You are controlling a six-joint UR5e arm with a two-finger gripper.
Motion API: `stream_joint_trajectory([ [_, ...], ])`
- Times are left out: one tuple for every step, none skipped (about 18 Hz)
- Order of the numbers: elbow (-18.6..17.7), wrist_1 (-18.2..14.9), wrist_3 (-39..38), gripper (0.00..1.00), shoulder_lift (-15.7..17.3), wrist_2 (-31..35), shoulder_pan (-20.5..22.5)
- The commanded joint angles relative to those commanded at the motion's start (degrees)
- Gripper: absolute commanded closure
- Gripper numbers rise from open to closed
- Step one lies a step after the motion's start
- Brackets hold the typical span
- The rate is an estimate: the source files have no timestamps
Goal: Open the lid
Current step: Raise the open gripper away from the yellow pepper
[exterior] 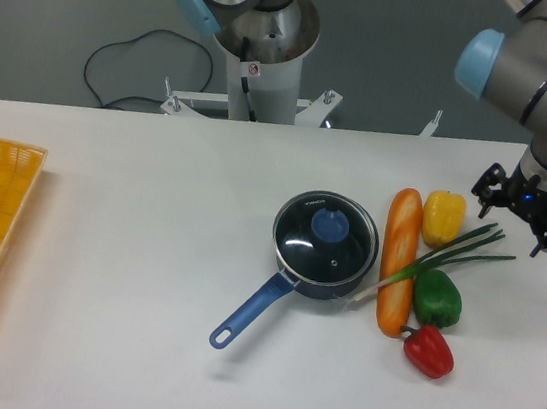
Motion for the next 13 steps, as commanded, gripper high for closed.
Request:
stream_joint_trajectory([
  [-0.09, 0.00, 0.09, 0.00, 0.00, 0.09, 0.00],
  [0.00, 0.00, 0.00, 0.00, 0.00, 0.00, 0.00],
  [-0.09, 0.00, 0.00, 0.00, 0.17, 0.00, 0.00],
  [-0.09, 0.00, 0.00, 0.00, 0.35, 0.00, 0.00],
  [-0.17, 0.09, 0.00, 0.00, 0.44, 0.00, -0.09],
  [-0.52, 0.18, 0.00, 0.00, 0.70, 0.09, -0.26],
  [-0.96, 0.18, -0.09, 0.00, 1.05, 0.00, -0.79],
  [-1.58, 0.35, -0.17, 0.00, 1.40, 0.00, -1.49],
  [-2.02, 1.31, -0.09, 0.00, 1.58, 0.00, -1.76],
  [-2.46, 2.45, -0.17, 0.00, 1.67, 0.00, -1.76],
  [-2.63, 2.72, -0.18, 0.00, 1.84, 0.00, -1.76],
  [-3.07, 2.73, -0.18, 0.00, 2.45, -0.09, -1.84],
  [-4.12, 2.99, -0.18, 0.00, 3.24, -0.09, -1.93],
])
